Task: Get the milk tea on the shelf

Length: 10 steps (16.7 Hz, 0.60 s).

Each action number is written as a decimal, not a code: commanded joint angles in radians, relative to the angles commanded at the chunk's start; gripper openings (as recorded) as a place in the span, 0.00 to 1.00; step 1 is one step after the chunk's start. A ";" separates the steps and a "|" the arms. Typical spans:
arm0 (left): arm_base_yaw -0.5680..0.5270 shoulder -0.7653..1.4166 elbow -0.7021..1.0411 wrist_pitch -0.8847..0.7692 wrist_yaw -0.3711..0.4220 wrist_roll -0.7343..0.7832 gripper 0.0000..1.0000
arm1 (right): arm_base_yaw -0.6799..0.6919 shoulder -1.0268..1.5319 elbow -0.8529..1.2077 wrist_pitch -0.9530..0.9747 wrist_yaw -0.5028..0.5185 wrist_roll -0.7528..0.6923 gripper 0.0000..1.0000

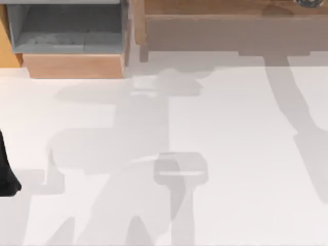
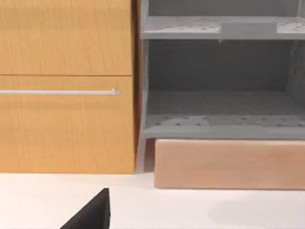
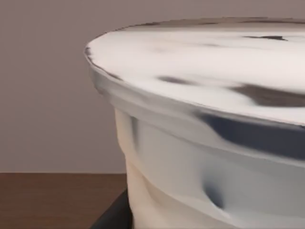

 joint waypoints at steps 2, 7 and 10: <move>0.000 0.000 0.000 0.000 0.000 0.000 1.00 | 0.000 0.000 0.000 0.000 0.000 0.000 0.00; 0.000 0.000 0.000 0.000 0.000 0.000 1.00 | -0.003 0.063 0.042 0.022 -0.003 0.001 0.00; 0.000 0.000 0.000 0.000 0.000 0.000 1.00 | -0.011 0.134 0.092 0.042 -0.008 0.000 0.00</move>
